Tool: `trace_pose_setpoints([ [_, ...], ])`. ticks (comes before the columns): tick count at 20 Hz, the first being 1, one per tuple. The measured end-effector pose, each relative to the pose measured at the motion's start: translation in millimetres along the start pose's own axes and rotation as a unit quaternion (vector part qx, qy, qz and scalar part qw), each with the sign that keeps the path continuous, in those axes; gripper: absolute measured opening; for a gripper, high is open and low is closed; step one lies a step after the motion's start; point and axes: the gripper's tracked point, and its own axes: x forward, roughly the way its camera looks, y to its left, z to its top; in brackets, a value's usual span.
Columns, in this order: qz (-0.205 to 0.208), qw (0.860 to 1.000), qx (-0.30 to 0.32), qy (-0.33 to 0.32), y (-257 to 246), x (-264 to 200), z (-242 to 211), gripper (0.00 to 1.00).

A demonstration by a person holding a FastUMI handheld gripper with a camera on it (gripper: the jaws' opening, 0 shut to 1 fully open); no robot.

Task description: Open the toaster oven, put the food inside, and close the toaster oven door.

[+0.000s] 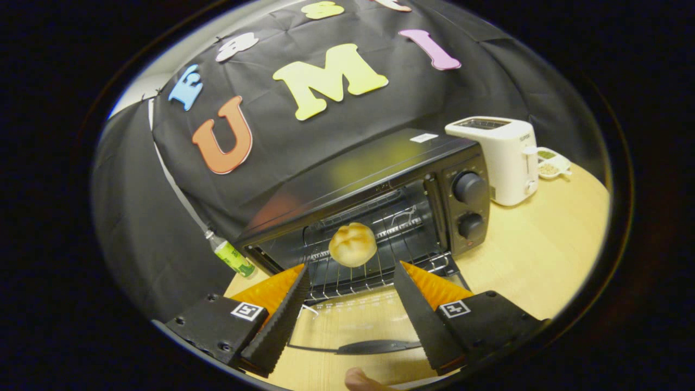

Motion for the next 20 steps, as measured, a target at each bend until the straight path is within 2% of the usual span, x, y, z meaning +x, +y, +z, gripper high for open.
trace_pose_setpoints([
  [4,0.011,1.000,-0.012,-0.005,2.7,-31.2,-18.4,1.00],
  [9,-0.030,0.995,-0.095,0.017,-8.9,-50.5,-54.7,1.00],
  [14,-0.053,0.985,-0.161,0.035,-11.8,-51.3,-93.4,1.00],
  [20,-0.073,0.978,-0.189,0.039,-16.2,-41.9,-123.1,1.00],
])
